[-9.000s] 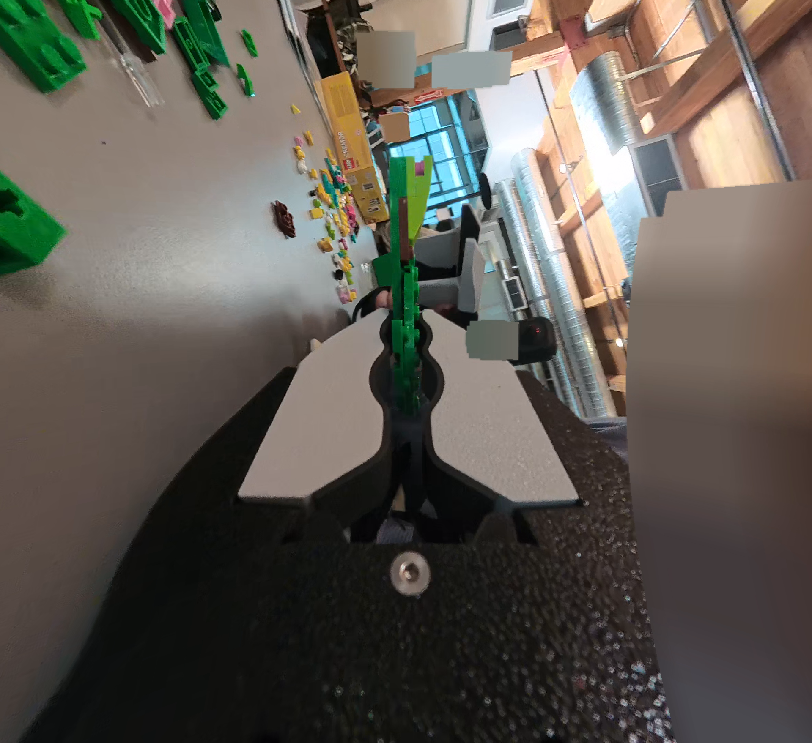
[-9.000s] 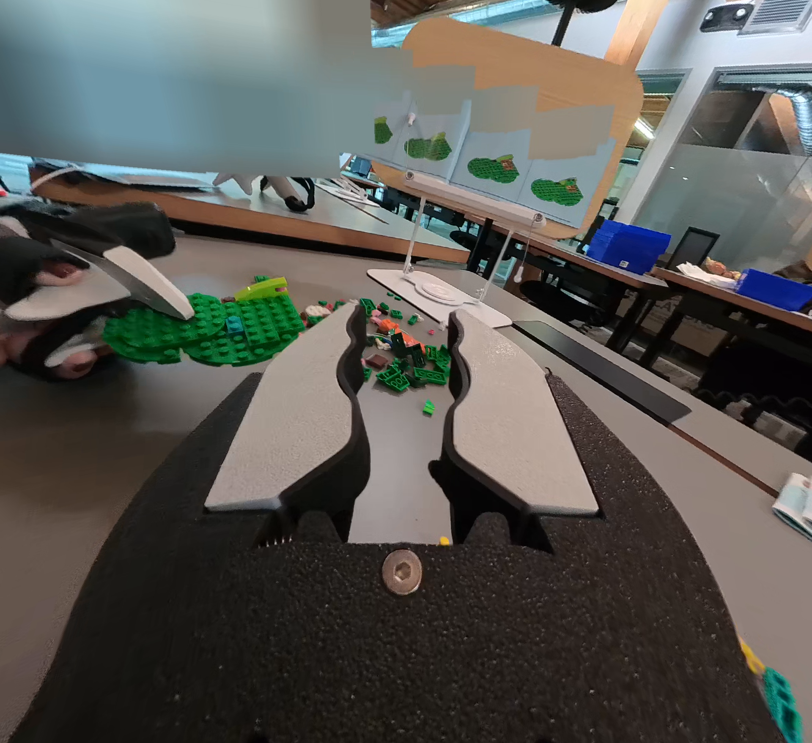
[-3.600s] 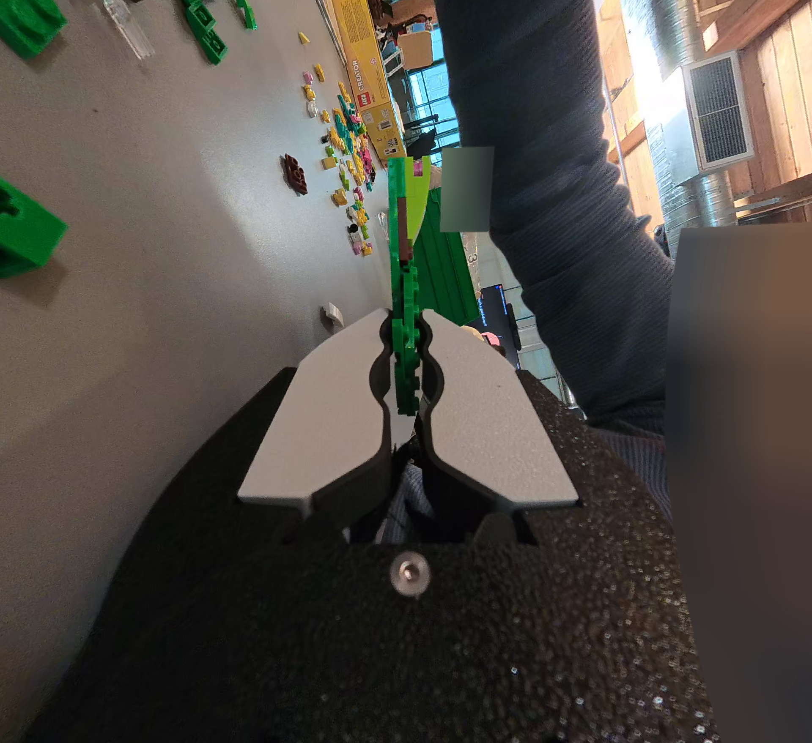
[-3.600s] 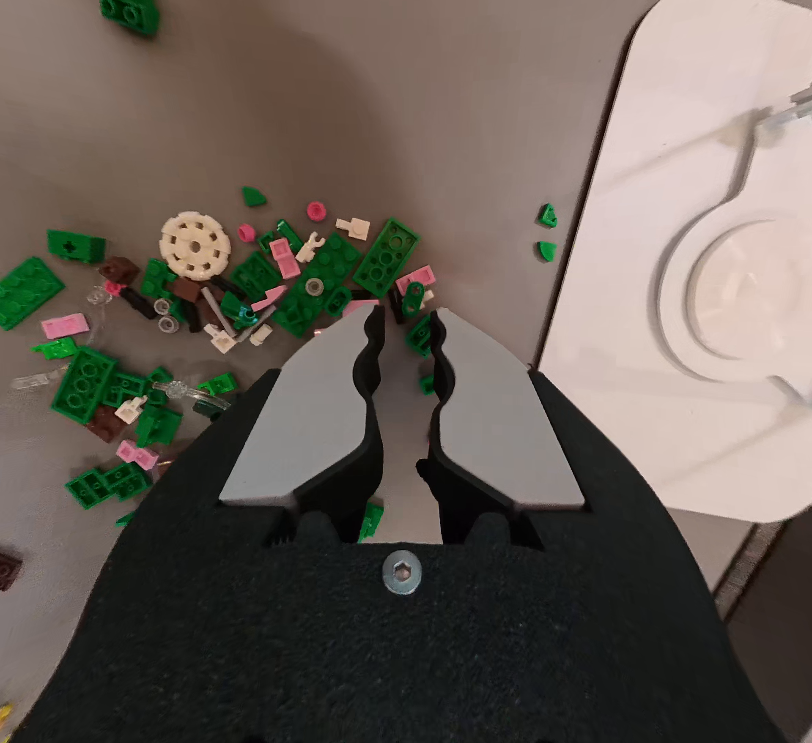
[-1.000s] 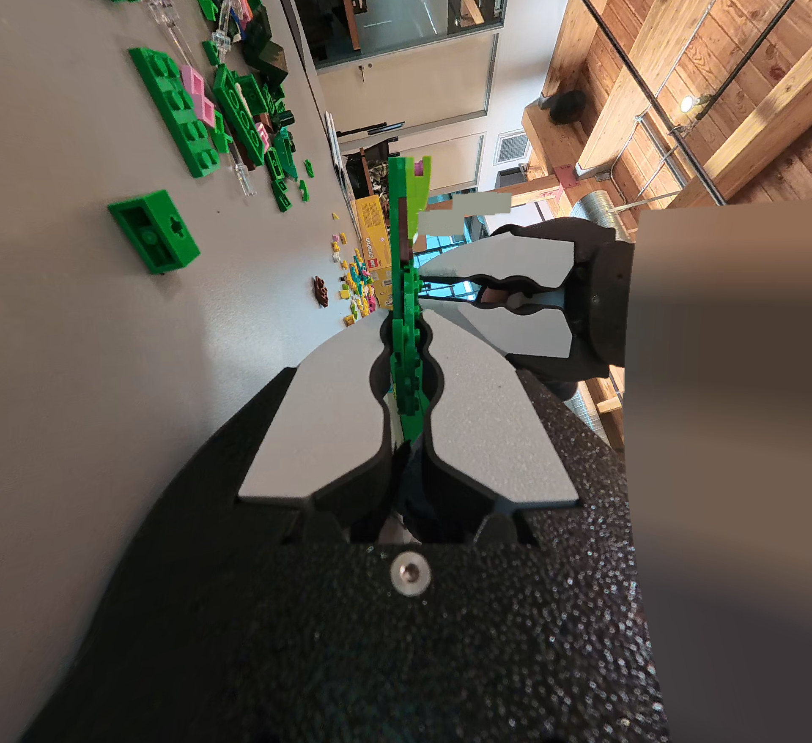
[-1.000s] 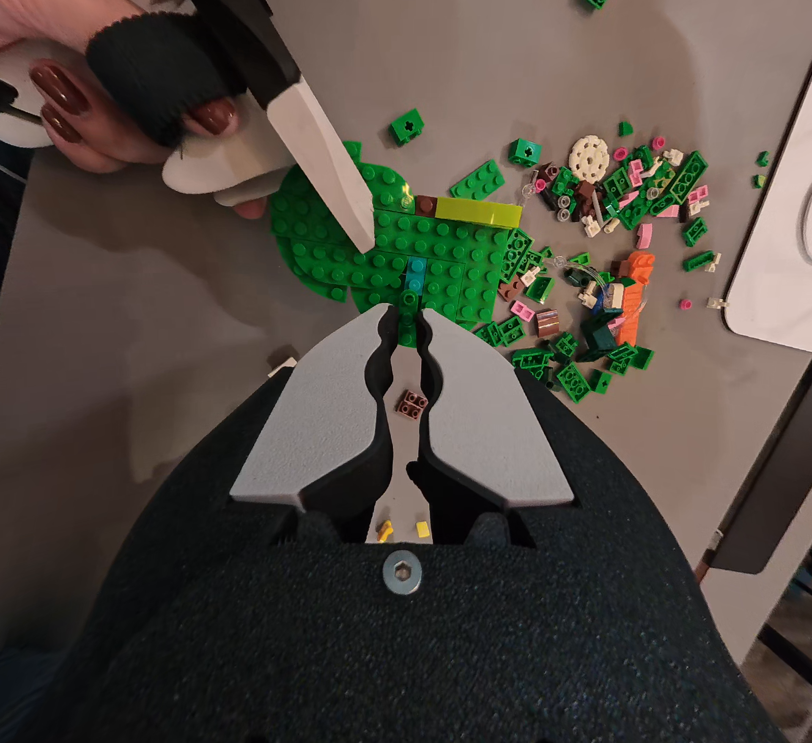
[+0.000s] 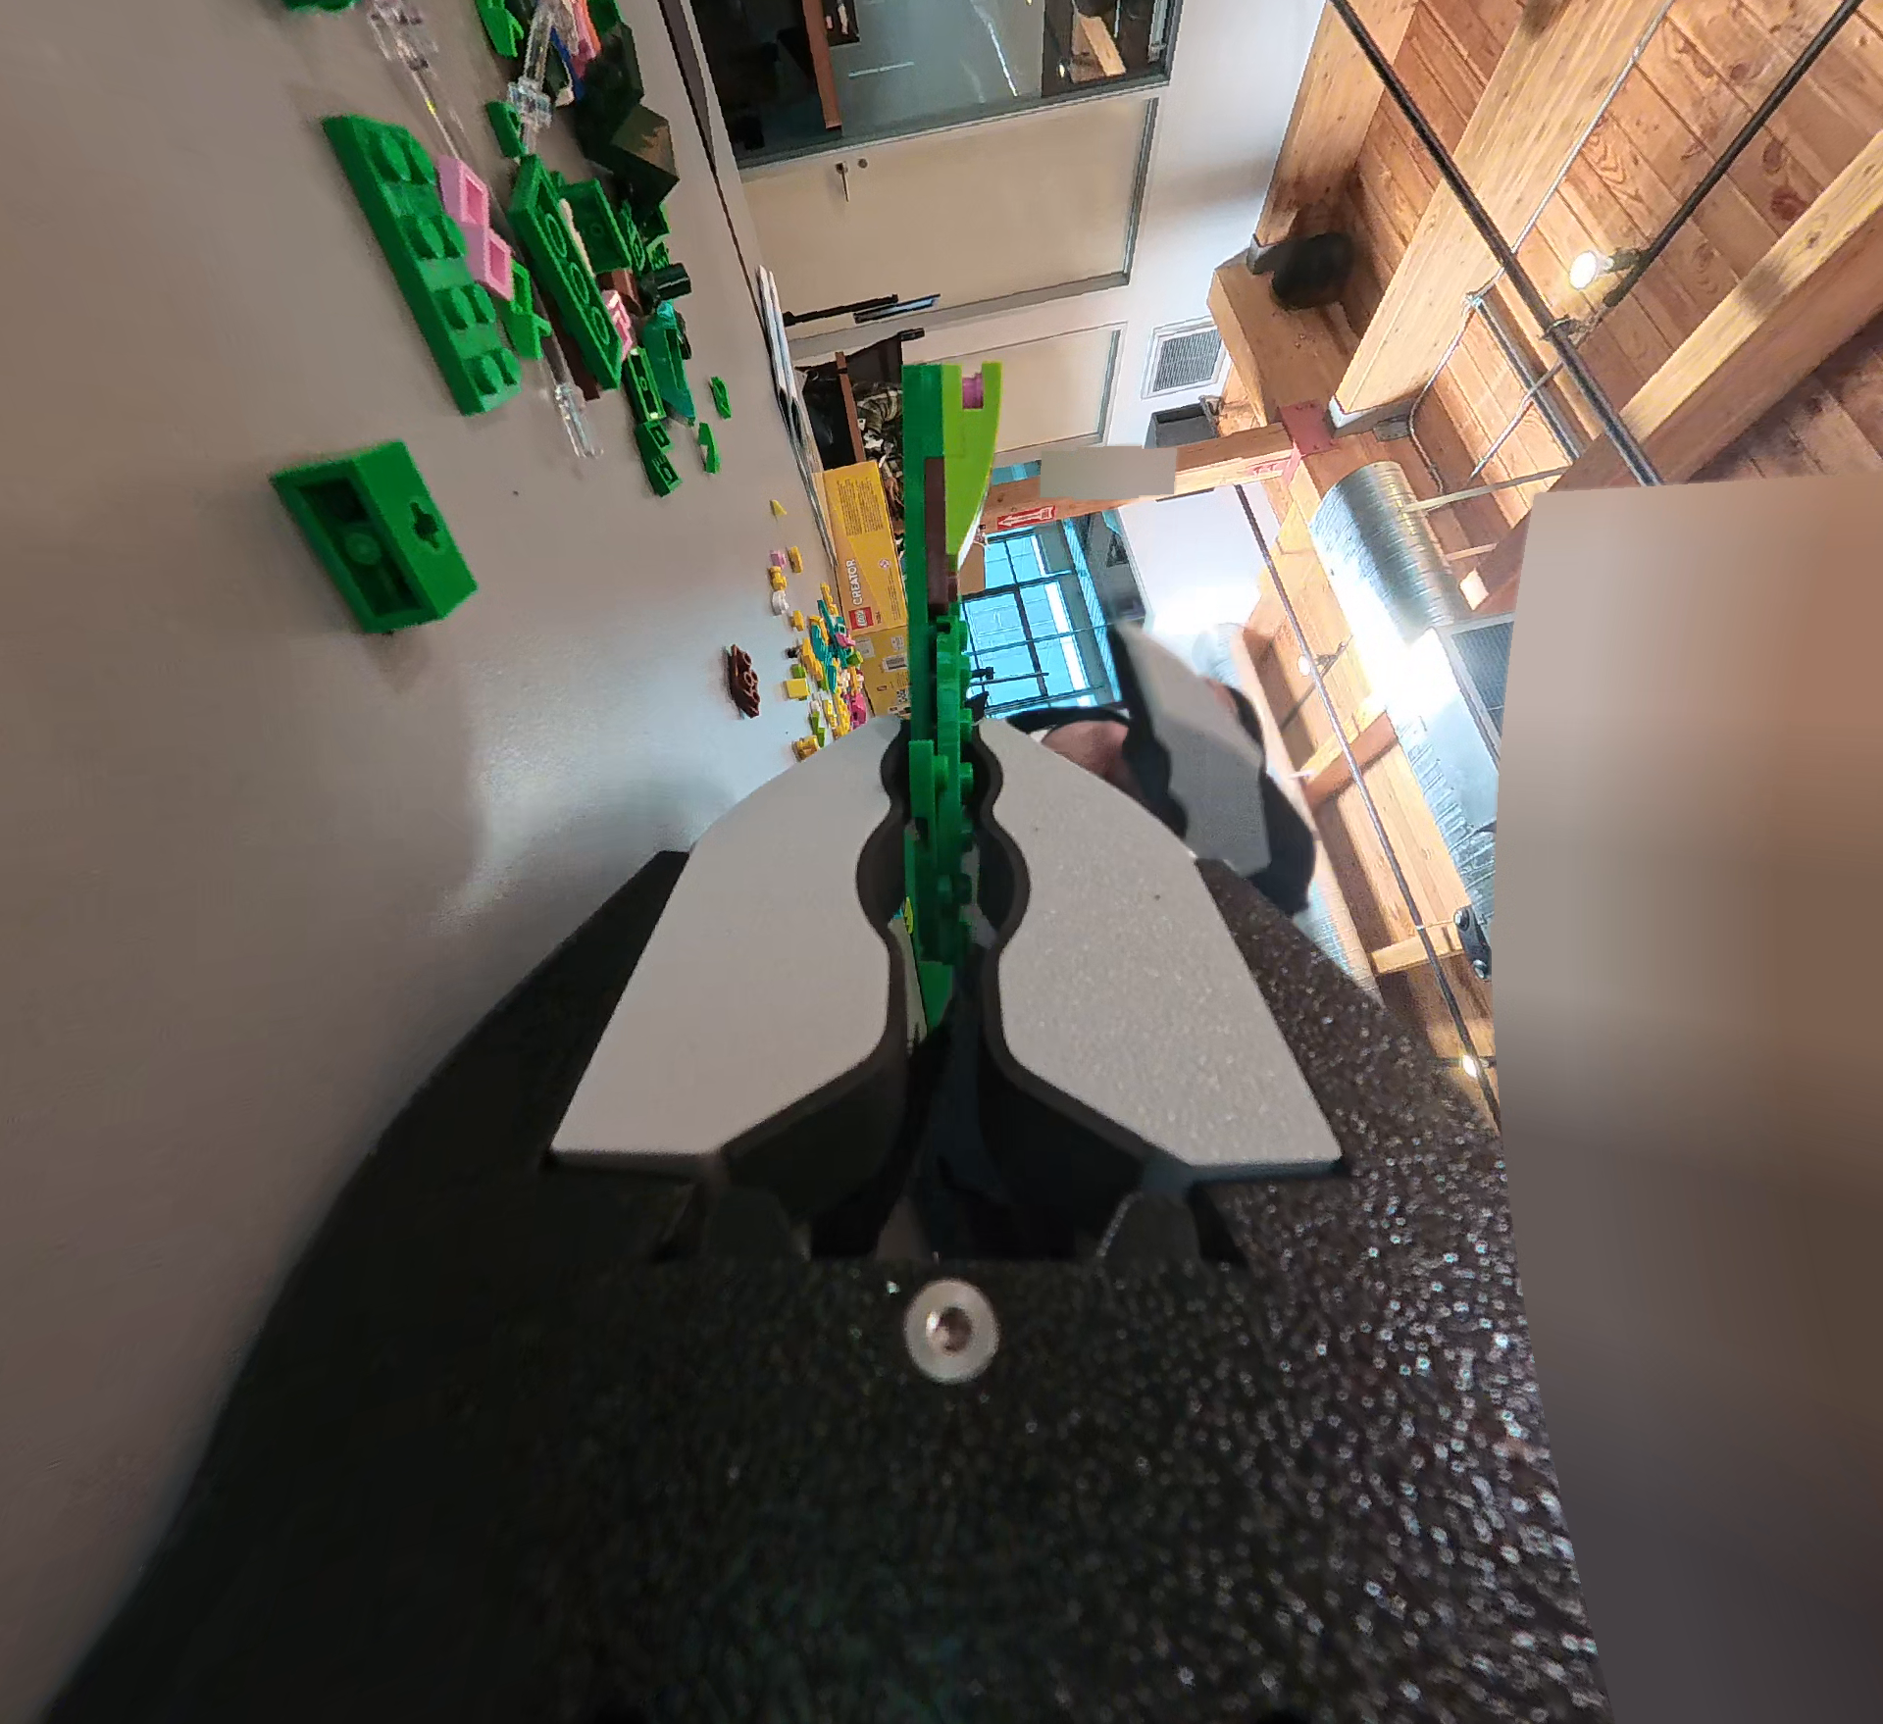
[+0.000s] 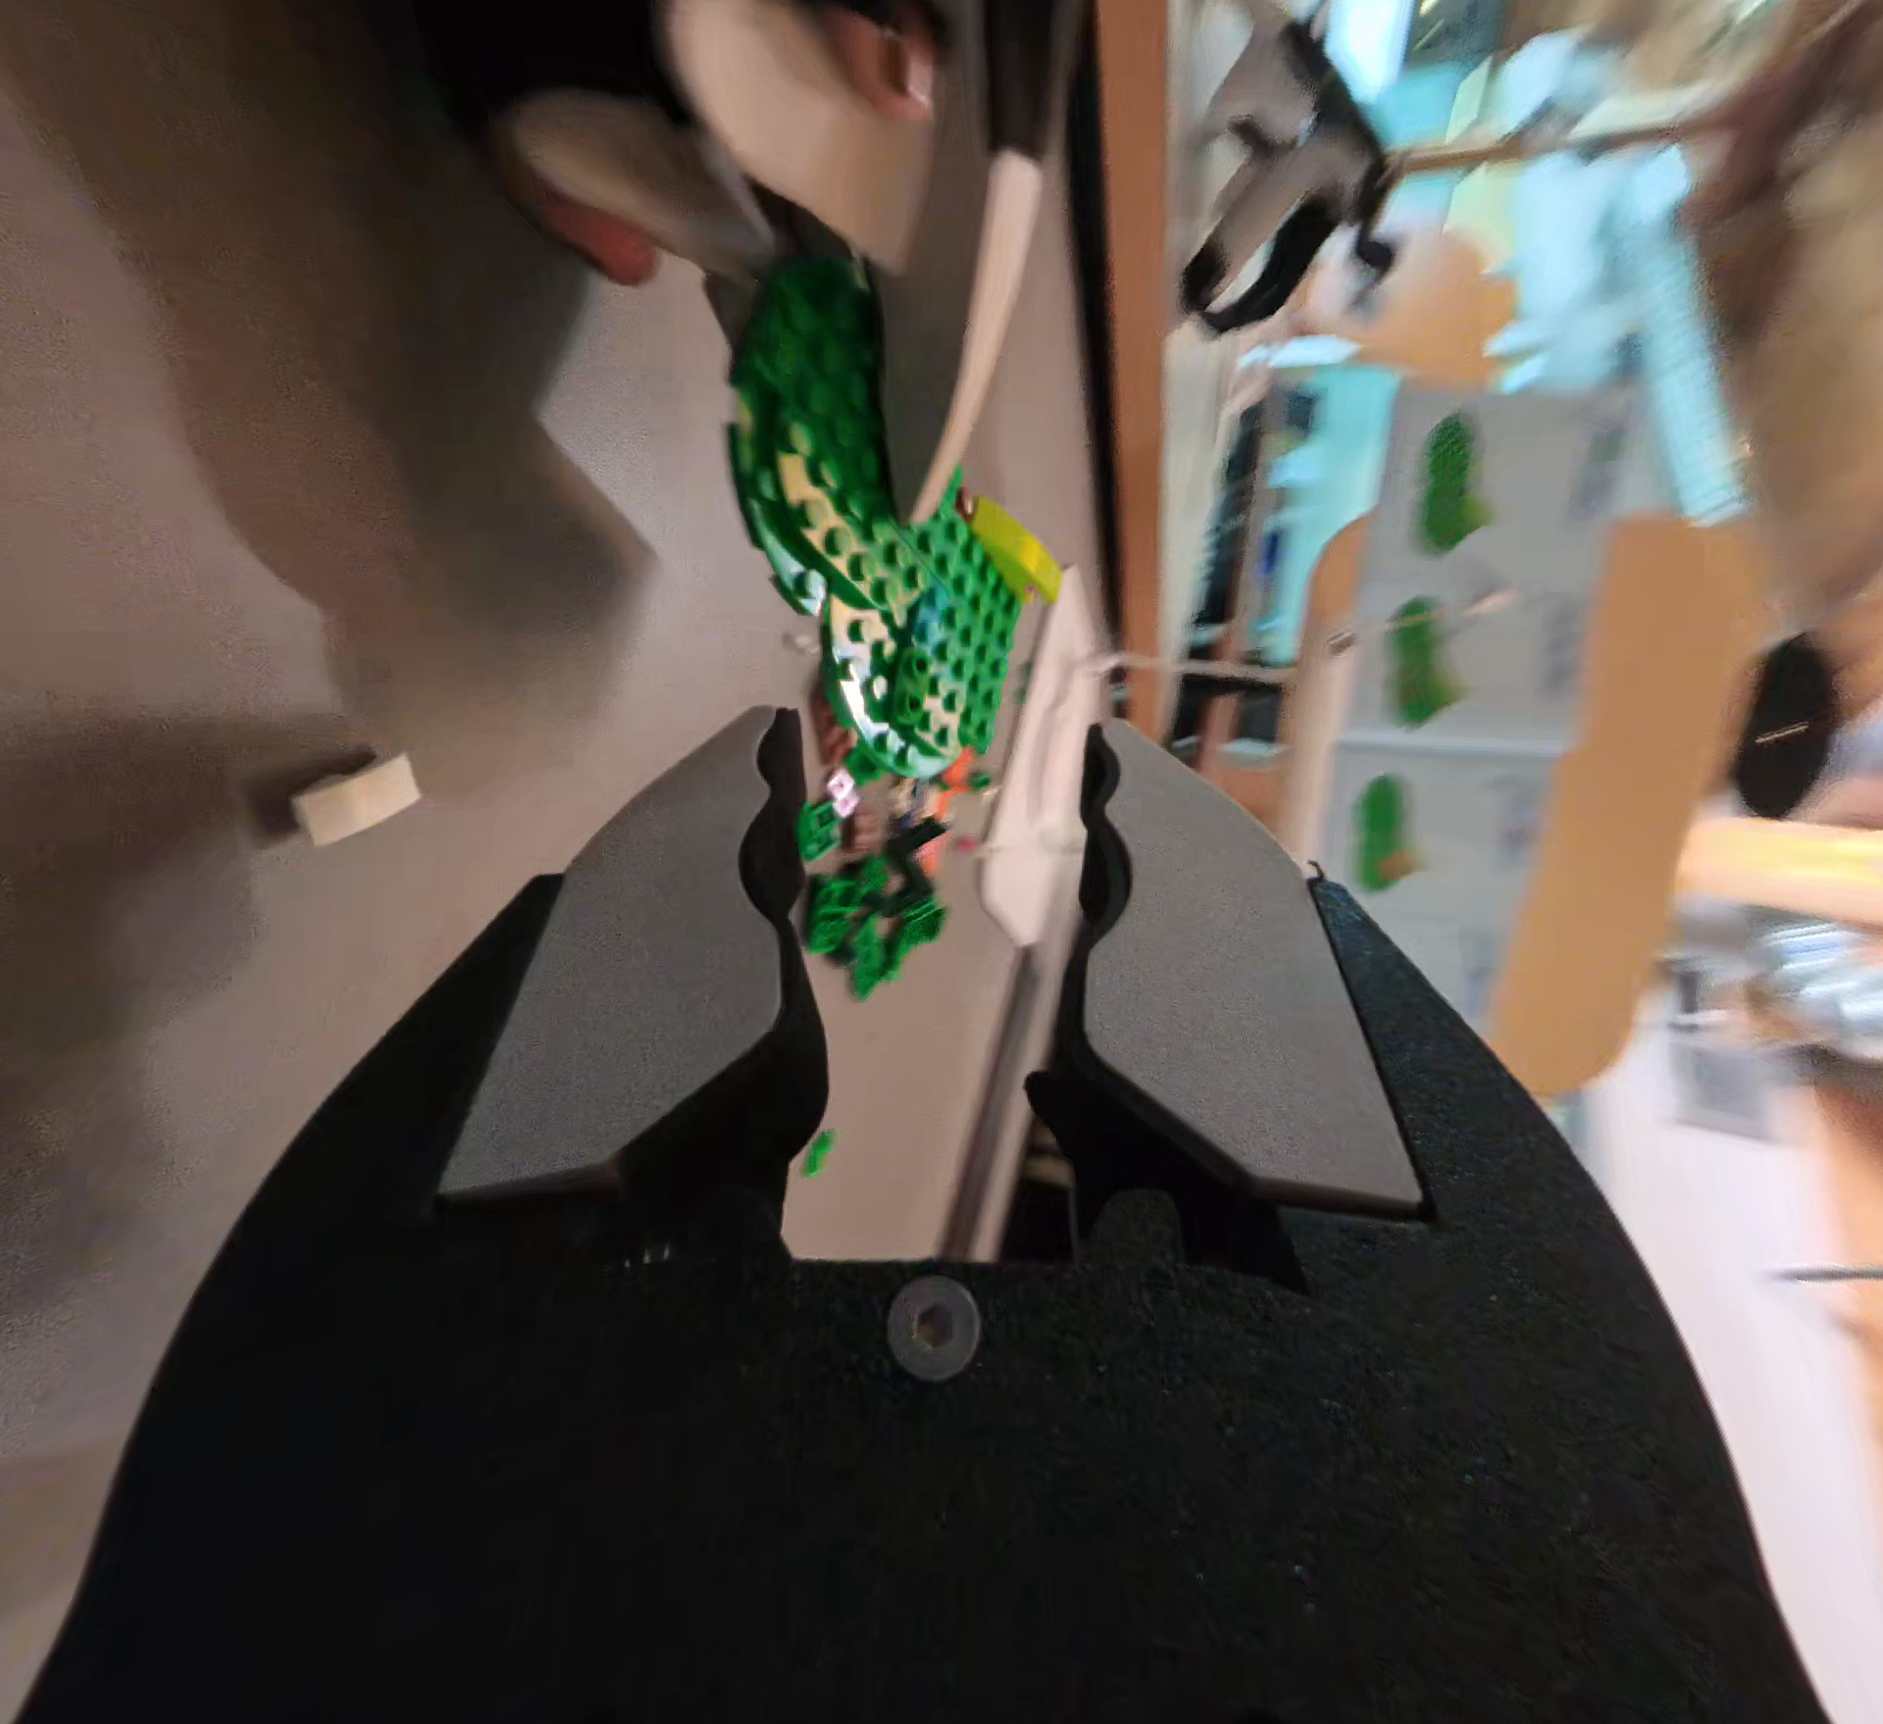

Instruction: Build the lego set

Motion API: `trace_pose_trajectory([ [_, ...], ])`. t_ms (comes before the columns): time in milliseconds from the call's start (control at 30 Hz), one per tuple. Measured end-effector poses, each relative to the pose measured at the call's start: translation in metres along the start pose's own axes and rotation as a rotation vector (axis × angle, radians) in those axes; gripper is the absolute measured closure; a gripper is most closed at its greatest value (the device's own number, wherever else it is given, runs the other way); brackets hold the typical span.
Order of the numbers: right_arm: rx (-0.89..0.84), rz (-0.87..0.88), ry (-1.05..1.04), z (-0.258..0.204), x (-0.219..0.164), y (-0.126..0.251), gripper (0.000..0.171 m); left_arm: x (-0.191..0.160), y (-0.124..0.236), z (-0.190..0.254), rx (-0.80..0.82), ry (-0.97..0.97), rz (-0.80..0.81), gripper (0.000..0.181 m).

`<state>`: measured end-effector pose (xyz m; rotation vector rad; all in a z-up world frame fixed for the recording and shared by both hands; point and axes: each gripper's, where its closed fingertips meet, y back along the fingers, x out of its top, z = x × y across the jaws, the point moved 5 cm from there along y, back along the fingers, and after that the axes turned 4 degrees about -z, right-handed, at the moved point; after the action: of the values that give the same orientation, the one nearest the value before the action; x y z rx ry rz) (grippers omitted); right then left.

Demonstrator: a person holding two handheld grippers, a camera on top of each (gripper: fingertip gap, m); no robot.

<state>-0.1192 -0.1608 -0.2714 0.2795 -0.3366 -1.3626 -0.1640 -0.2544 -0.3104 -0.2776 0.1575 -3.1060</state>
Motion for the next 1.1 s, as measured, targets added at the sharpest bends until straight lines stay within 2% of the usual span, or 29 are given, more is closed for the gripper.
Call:
trace_pose_trajectory([
  [100, -0.126, 0.009, 0.169, -0.015, 0.005, -0.003, 0.126, 0.000, 0.000, 0.000, 0.002, 0.006, 0.001, 0.173],
  [267, -0.196, 0.005, 0.215, -0.022, 0.005, -0.012, 0.140, 0.001, 0.000, 0.000, 0.003, 0.018, 0.002, 0.173],
  [400, -0.266, -0.055, 0.280, -0.021, 0.004, -0.018, 0.144, 0.001, 0.000, 0.000, 0.004, 0.022, 0.003, 0.173],
  [867, -0.294, -0.119, 0.310, -0.022, 0.004, -0.026, 0.158, 0.001, 0.000, 0.000, 0.005, 0.028, 0.004, 0.173],
  [1100, -0.284, -0.160, 0.274, -0.021, 0.006, -0.029, 0.159, 0.001, 0.000, 0.000, 0.006, 0.033, 0.006, 0.173],
])
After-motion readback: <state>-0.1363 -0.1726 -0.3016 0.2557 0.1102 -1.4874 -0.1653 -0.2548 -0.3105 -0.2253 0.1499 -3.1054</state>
